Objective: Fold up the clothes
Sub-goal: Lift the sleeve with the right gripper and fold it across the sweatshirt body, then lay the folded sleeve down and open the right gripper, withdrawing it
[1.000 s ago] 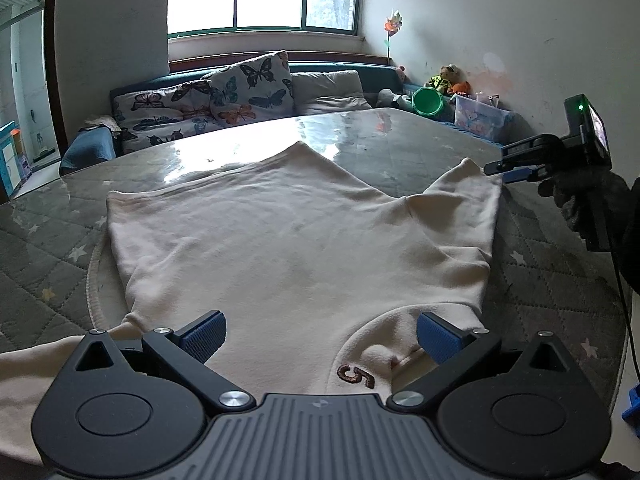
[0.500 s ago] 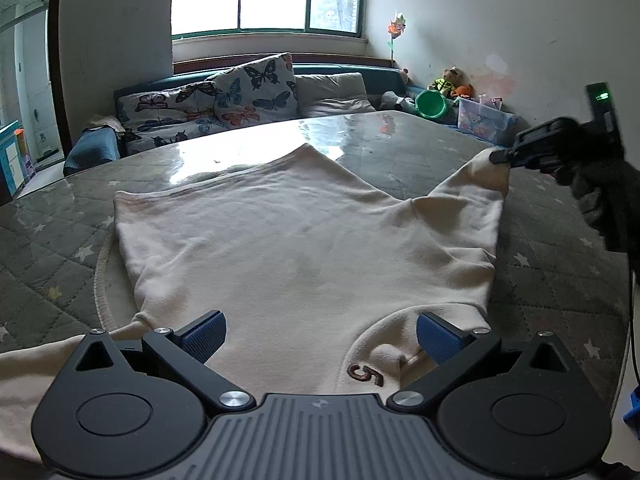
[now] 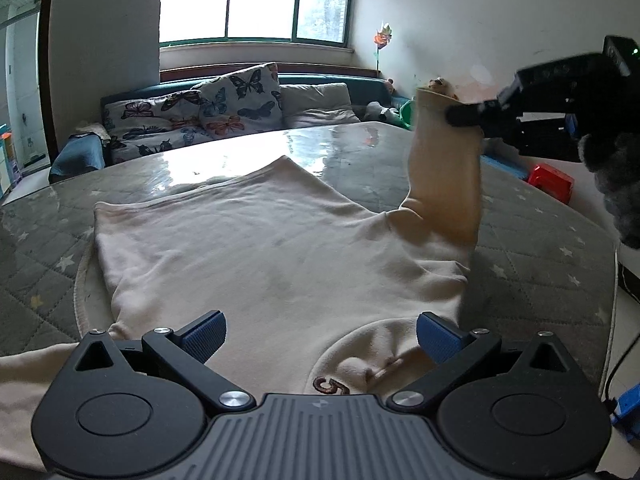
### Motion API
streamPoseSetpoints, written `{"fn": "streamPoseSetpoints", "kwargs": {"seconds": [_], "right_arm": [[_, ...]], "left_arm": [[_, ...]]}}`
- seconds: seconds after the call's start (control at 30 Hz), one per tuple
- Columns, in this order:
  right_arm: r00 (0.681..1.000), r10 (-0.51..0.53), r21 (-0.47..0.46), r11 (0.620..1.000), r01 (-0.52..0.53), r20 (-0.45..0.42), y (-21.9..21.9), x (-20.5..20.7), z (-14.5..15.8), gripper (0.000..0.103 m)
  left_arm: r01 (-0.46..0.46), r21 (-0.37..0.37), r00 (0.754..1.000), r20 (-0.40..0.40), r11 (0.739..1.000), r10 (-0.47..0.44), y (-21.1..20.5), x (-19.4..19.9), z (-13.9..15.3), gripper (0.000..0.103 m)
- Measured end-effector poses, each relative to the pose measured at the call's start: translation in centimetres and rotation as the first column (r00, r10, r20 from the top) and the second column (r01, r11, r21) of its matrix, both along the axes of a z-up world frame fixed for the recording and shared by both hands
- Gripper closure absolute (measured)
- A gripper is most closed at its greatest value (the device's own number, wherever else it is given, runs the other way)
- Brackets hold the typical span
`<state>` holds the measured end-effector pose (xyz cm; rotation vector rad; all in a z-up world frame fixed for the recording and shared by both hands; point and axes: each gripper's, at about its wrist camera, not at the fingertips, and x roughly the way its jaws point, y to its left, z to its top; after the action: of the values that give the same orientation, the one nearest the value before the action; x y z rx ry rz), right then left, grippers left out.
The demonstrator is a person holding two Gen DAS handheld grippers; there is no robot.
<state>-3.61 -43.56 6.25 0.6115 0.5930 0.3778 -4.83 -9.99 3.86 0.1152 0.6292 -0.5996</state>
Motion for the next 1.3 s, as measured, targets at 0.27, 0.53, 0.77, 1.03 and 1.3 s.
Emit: {"fn": "streamPoseSetpoints", "kwargs": {"seconds": [0.27,0.53,0.77,1.03,1.3], "right_arm": [[0.982,0.185,0.045,0.982,-0.183,-0.040,7.5,1.9,-1.8,0.094],[0.960,0.277,-0.016,0.960,-0.278,-0.052,10.9,1.7,-3.2,0.087],[0.982,0.188,-0.320,0.931,-0.175,0.010,7.7,-1.7,-2.4,0.065],[0.990,0.141,-0.621,0.776,-0.110,0.000,5.6,-4.9,-4.8,0.063],[0.990,0.140,-0.674,0.733,-0.092,0.017,6.2,-4.1,-6.0,0.064]], "left_arm": [[-0.035,-0.028,0.999,-0.020,0.999,0.035,1.8,0.0,-0.2,0.000],[-0.040,-0.041,0.998,-0.044,0.998,0.039,2.1,0.5,-0.8,0.001],[-0.063,-0.055,0.997,-0.047,0.996,0.061,2.8,1.0,-0.7,0.006],[-0.081,-0.036,0.995,-0.058,0.996,0.079,3.2,1.6,-1.2,0.018],[-0.091,-0.009,0.994,-0.064,0.996,0.091,2.9,2.0,-1.7,0.036]]}}
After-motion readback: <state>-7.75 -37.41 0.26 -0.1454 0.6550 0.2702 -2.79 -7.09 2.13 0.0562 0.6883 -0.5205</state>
